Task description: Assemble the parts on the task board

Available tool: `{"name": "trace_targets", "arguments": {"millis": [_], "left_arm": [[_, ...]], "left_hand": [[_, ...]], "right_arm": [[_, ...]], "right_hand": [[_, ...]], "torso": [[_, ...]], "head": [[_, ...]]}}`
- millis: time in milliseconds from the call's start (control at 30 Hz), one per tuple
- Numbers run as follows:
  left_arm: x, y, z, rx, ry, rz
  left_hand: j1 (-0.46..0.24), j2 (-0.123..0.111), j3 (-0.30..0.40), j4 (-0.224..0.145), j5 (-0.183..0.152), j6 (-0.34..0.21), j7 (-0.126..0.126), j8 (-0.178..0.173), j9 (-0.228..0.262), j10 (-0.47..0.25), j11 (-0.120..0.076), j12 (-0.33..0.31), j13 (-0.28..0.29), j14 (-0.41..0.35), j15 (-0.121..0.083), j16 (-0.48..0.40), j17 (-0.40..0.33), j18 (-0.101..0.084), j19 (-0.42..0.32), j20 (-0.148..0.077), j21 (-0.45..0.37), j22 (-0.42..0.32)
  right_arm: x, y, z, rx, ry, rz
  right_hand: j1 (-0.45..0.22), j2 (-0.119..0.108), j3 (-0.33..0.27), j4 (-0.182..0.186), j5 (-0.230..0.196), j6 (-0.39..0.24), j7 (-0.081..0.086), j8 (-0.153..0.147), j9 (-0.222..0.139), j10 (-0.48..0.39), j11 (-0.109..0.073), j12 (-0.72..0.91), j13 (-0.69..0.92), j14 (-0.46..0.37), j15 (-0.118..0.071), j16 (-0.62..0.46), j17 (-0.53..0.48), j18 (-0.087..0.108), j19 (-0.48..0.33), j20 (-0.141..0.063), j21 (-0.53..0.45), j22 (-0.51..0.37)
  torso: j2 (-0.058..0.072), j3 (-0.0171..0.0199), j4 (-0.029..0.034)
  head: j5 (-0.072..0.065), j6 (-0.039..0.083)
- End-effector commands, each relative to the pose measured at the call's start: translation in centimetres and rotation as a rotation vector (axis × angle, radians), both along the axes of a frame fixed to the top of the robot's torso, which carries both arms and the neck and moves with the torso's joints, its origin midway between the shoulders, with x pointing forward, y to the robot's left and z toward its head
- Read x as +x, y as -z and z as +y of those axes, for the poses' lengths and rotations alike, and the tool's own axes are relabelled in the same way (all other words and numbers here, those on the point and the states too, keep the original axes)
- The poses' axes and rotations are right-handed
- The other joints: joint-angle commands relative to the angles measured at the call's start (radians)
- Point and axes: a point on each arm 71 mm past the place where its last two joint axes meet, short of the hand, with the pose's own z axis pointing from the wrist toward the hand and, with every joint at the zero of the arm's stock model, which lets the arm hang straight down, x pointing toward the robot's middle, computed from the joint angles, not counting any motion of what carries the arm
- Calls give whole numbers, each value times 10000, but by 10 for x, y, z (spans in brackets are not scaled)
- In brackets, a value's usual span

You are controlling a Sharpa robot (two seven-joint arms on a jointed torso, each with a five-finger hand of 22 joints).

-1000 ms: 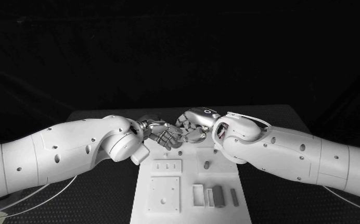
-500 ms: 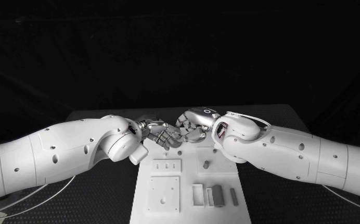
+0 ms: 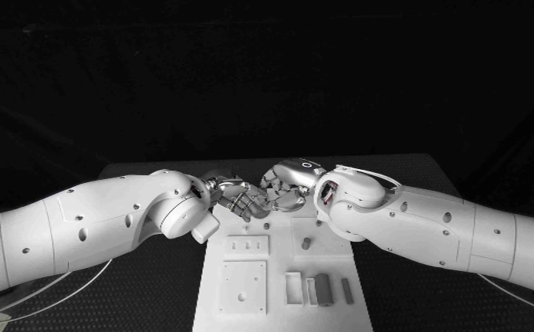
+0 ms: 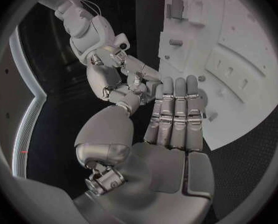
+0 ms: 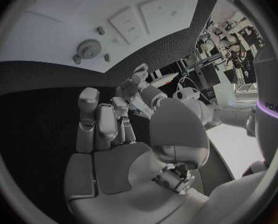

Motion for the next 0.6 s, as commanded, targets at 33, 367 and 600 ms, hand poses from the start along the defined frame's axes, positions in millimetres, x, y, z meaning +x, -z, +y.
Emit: {"name": "trace_targets", "arguments": {"millis": [33,367,600], "left_arm": [[0,-1,-2,12,34,-24],[-1,0,-2,185,85,120],[-1,0,-3,264,138,149]], "left_hand": [[-149,-183,-49,95,-40,39,7,-39,-12,71,17,4,25,77,6,-10,38,7,35,-35,31,22],[-591,-793,-104,409,-42,28,8,-88,-4,69,16,-83,118,71,0,-97,164,12,26,-61,-3,72],[-593,-873,-62,441,-41,27,8,-96,1,72,16,-101,142,72,-1,-118,194,14,25,-62,-9,86]], "right_arm": [[-1,1,2,-104,-126,28],[-2,1,4,-86,-151,19],[-2,0,5,-75,-176,17]], "right_hand": [[-10,41,0,61,15,333,272,32,20,-29,-25,-59,-15,21,-56,-60,-12,467,3,-42,-23,120],[-11,41,4,62,16,338,271,28,25,-28,-26,-60,-17,22,-57,-63,-11,467,4,-43,-26,120],[-10,39,6,60,16,339,270,25,28,-28,-27,-60,-17,23,-58,-64,-11,467,6,-44,-28,120]], "torso": [[-1,2,7],[0,2,4],[1,0,8]], "head": [[-2,-2],[-10,-29],[-12,-43]]}}
